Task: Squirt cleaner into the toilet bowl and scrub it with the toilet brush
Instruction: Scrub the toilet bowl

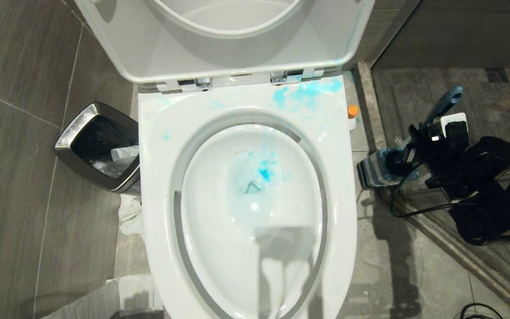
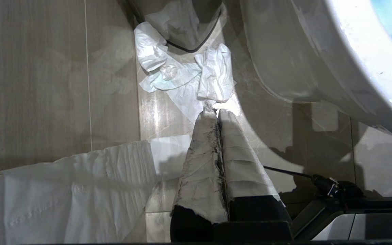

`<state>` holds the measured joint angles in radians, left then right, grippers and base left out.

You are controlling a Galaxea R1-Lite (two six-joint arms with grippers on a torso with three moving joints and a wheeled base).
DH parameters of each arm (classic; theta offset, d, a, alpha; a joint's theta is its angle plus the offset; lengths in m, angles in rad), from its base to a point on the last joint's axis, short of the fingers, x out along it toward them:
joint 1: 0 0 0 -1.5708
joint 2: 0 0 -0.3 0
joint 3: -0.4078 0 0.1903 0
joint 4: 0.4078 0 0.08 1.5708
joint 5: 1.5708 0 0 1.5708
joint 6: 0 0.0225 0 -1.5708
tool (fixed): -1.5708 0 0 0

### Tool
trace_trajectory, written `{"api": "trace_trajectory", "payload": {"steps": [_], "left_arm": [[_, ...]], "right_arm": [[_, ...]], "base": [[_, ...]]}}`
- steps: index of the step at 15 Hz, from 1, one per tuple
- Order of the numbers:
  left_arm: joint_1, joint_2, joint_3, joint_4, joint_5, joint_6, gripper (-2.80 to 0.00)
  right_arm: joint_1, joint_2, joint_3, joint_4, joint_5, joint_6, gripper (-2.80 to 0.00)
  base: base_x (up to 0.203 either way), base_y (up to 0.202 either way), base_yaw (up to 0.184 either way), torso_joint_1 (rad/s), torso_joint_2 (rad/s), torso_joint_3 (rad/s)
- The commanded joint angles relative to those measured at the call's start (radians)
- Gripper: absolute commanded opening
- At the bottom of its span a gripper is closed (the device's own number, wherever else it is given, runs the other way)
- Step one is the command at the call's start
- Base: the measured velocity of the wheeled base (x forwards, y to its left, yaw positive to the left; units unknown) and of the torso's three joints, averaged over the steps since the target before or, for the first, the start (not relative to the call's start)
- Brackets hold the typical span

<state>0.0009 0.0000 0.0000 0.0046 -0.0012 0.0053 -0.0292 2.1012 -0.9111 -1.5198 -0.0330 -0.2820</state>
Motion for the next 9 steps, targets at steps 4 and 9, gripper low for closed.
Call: {"api": "trace_trajectory", "payload": {"steps": [4,9], "left_arm": [[0.001,0.002,0.0,0.0,0.0,0.001,-2.8],[0.002,0.002,0.0,0.0,0.0,0.001,-2.8]], "right_arm": [[0.005,-0.237,0.178,-0.01,-0.001,0.035,-2.8],[0.013,-0.572,0.388,0.013,-0.006,0.043,-2.8]], "base": [[0.0,0.0,0.0,0.0,0.0,0.0],[0.0,0.0,0.0,0.0,0.0,0.0]]}}
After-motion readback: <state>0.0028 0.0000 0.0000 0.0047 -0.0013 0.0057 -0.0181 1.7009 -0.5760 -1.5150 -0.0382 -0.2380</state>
